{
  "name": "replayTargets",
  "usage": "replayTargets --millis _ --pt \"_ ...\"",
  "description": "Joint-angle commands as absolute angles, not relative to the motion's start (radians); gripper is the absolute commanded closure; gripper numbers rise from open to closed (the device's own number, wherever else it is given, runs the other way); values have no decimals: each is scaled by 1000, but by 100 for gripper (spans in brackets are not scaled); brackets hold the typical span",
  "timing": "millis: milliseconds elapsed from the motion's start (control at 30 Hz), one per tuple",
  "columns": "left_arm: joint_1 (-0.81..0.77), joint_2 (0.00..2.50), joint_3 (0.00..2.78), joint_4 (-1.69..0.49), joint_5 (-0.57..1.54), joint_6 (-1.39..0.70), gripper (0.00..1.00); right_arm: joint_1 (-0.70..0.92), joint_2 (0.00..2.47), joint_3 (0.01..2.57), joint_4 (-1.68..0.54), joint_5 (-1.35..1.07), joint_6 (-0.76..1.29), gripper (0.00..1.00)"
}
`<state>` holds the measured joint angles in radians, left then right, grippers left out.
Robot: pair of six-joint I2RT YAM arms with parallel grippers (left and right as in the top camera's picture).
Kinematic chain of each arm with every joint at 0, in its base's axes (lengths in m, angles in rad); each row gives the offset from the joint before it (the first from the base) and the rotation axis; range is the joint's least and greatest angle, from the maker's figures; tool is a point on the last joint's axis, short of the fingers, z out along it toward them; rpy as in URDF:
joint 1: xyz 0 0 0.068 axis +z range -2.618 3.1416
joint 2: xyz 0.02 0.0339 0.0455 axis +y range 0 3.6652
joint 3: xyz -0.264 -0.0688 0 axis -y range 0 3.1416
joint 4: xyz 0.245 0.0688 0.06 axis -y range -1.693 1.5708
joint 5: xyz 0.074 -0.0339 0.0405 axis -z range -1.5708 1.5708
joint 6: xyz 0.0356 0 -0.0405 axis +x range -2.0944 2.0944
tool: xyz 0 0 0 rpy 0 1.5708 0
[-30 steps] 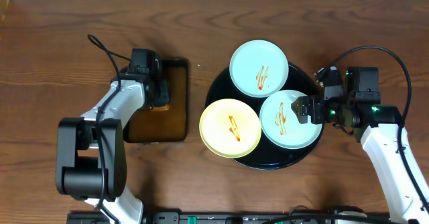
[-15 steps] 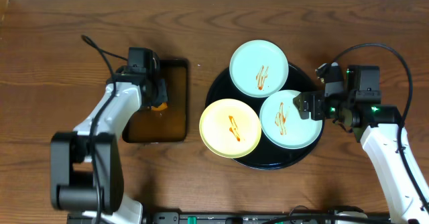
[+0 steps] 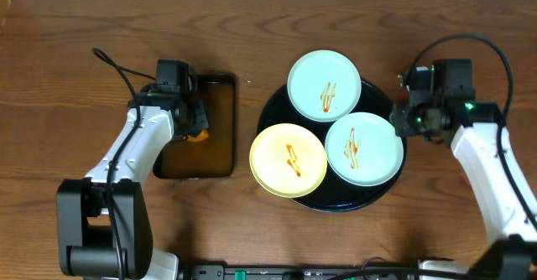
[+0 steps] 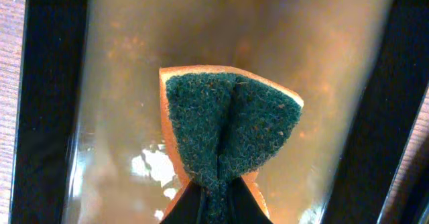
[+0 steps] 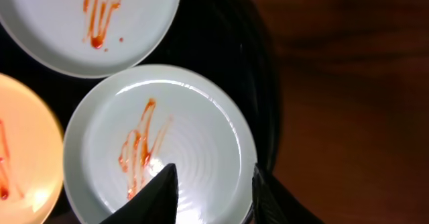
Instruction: Clean dirty plates on tray and stack at the side
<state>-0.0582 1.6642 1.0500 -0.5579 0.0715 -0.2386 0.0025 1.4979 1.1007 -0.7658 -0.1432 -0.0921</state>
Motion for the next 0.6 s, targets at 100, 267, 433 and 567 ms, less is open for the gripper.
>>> replayTargets --millis 100,267,433,567 --pt "-58 1659 1066 -561 59 -250 93 20 1678 1130 -707 -107 -175 66" --pt "-58 1659 1066 -560 59 -256 93 20 1789 1130 -663 -89 -181 62" --pt "-58 1659 1066 -560 59 -268 93 20 1854 1130 -659 -75 -181 61" --pt "-58 1659 1066 -561 59 -268 93 19 1884 1130 -645 -67 -181 70"
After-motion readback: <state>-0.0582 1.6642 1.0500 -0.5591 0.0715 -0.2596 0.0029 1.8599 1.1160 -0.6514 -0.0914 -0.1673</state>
